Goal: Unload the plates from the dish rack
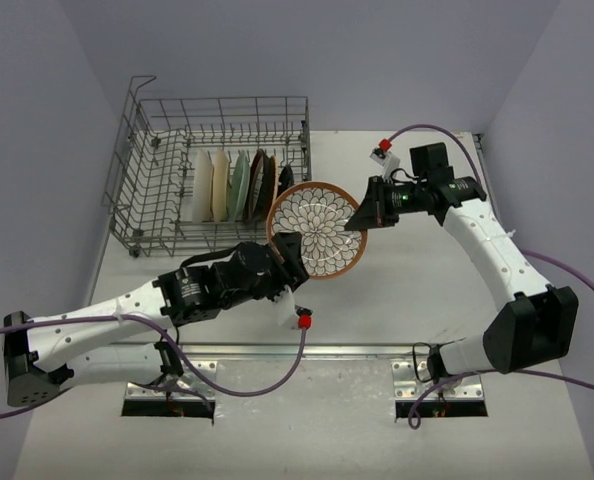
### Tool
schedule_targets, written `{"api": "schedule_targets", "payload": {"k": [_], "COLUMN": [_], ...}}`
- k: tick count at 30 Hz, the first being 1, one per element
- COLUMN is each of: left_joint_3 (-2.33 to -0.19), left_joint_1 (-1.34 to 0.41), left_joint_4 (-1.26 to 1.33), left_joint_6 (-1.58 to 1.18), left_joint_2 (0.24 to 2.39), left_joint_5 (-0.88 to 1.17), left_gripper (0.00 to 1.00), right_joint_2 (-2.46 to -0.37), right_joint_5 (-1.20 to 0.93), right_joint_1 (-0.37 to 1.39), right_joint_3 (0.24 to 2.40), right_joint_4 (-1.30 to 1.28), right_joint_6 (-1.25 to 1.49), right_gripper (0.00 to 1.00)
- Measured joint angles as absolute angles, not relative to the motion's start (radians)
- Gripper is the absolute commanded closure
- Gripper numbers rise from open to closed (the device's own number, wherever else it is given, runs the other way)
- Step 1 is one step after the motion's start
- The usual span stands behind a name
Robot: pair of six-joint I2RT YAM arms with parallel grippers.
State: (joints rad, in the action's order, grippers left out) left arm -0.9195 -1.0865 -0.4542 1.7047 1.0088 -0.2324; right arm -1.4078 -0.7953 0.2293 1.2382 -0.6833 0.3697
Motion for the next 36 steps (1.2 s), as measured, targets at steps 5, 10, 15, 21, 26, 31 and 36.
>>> {"api": "schedule_targets", "payload": {"k": [5, 10, 15, 21, 26, 31, 36], "left_joint_3": [-0.927, -1.046, -1.363, -1.666, -1.824, -1.784, -1.676], "left_joint_1": [-1.087, -1.070, -0.948, -0.718, -0.424, -0.118, -0.082], "left_joint_4": [-0.385, -0.337, -0.386, -0.573, -0.765, -0.859, -0.869], "left_joint_6": [1.636, 1.456, 1.158, 0.753, 0.434, 0.253, 0.184], "left_joint_2": [0.990, 1.003, 1.107, 1.233, 1.372, 1.421, 1.389], "left_joint_5": [-0.278, -0.363, -0.431, -0.460, -0.296, -0.099, 0.018], "left_gripper": [0.24, 0.00, 0.00, 0.00, 0.00, 0.00, 0.01], "right_joint_2": [-1.408, -1.425, -1.496, -1.606, -1.721, -1.859, -1.975], "right_joint_5": [-0.812, -0.794, -0.751, -0.654, -0.610, -0.570, -0.538], "right_joint_1": [0.114, -0.107, -0.241, -0.277, -0.279, -0.279, -0.279], "right_joint_3": [1.223, 1.223, 1.230, 1.230, 1.230, 1.262, 1.346], "right_joint_4": [-0.702, -0.697, -0.688, -0.691, -0.687, -0.697, -0.689], "right_joint_6": [0.357, 0.332, 0.280, 0.183, 0.120, 0.076, 0.047], "right_gripper": [1.00, 1.00, 1.00, 1.00, 1.00, 1.00, 1.00]}}
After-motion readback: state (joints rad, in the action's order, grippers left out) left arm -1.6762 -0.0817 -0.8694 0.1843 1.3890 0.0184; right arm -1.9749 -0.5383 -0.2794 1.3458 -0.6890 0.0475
